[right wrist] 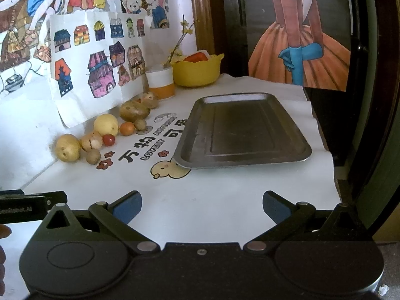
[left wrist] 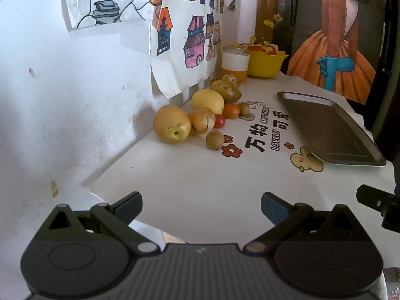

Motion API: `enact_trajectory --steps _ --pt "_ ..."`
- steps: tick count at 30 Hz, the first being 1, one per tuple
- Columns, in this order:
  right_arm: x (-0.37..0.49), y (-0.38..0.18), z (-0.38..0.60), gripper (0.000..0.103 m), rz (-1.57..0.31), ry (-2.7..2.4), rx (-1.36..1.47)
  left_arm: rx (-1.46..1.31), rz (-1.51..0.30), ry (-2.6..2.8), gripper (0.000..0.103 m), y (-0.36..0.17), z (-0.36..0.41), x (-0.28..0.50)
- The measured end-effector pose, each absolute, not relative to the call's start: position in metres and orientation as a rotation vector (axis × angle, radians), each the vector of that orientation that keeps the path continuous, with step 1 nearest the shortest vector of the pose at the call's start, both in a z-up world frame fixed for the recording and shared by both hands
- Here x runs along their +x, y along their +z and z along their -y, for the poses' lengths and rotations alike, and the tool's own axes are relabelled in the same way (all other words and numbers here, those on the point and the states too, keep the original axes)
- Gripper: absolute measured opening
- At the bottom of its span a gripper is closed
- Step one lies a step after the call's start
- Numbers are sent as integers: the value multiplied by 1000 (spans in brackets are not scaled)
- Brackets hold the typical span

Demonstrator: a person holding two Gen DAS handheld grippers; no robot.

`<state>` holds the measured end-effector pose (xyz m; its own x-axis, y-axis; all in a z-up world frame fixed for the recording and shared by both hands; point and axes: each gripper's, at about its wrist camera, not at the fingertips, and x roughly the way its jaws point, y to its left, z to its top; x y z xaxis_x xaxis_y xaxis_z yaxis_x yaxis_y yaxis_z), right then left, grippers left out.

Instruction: Organize fruits

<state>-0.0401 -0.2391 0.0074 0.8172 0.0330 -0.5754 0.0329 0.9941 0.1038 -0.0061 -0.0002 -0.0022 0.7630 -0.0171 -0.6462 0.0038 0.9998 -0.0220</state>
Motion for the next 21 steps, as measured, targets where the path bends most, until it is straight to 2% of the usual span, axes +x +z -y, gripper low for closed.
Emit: enact_trajectory --steps 9,15,19,21 --pt "-66 42 246 102 -567 22 145 -26 -697 -21 103 14 -4 -12" --pt "-84 139 276 103 -594 251 252 40 -653 3 103 51 -18 -12" --pt "-79 218 286 103 -506 285 148 13 -630 12 103 72 -36 -2" --pt "-65 240 280 103 -469 309 64 -10 -638 14 103 76 -42 6"
